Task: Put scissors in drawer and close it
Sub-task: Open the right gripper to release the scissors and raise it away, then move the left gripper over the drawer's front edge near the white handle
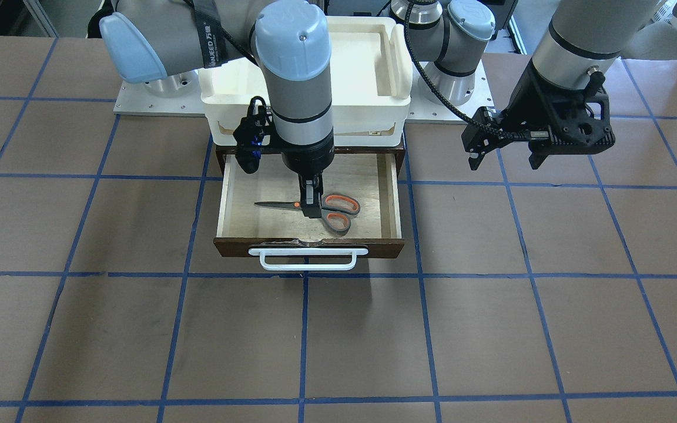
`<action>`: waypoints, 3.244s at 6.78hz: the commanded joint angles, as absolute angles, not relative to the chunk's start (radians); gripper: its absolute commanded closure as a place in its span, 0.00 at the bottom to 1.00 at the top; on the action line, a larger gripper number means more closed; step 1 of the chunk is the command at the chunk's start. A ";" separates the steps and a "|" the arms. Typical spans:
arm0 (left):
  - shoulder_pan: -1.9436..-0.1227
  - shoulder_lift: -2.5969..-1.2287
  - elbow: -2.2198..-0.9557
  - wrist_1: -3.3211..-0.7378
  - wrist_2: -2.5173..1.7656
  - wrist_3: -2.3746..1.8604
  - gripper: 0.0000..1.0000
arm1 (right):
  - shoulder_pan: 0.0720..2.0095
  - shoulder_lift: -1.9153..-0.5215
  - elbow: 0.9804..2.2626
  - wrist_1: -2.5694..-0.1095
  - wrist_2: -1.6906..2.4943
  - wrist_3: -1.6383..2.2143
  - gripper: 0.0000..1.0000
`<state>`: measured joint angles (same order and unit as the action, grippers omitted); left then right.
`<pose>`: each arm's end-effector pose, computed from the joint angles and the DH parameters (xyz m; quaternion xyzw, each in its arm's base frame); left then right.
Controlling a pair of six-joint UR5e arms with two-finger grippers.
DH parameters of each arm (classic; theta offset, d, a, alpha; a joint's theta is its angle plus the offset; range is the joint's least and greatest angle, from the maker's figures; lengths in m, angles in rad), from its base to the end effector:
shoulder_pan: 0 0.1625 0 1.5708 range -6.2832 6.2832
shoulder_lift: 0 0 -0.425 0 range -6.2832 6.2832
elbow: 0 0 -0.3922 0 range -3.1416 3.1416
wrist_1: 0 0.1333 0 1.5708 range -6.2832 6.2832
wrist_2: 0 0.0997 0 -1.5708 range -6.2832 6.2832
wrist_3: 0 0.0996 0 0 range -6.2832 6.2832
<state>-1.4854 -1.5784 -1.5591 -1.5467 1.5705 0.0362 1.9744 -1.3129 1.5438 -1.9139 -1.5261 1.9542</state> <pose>-0.0904 -0.5075 0.4923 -0.0246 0.9996 -0.0141 0.0007 0.3625 -0.4981 0.3960 0.6978 0.7138 -0.0008 0.0603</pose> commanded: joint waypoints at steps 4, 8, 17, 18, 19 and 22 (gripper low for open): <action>-1.543 -1.667 -1.525 -1.386 1.529 0.029 0.00 | 1.717 -1.423 1.539 -1.841 -1.549 1.334 0.40; -1.695 -1.892 -1.407 -1.275 1.532 -0.027 0.00 | 1.634 -1.460 1.537 -1.841 -1.546 0.990 0.78; -1.790 -2.152 -1.361 -1.240 1.532 -0.344 0.00 | 1.623 -1.517 1.537 -1.783 -1.546 0.237 0.00; -1.789 -2.140 -1.355 -1.305 1.534 -0.345 0.00 | 1.621 -1.520 1.536 -1.769 -1.546 0.218 0.00; -1.787 -2.140 -1.353 -1.310 1.531 -0.345 0.00 | 1.621 -1.529 1.537 -1.764 -1.563 0.172 0.00; -1.789 -2.132 -1.351 -1.325 1.502 -0.362 0.00 | 1.612 -1.537 1.537 -1.694 -1.638 0.103 0.00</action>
<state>-1.7880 -2.1370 -1.3519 -1.3189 1.5125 -0.3583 1.6144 -1.5333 1.5364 -1.7163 -1.6316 0.1136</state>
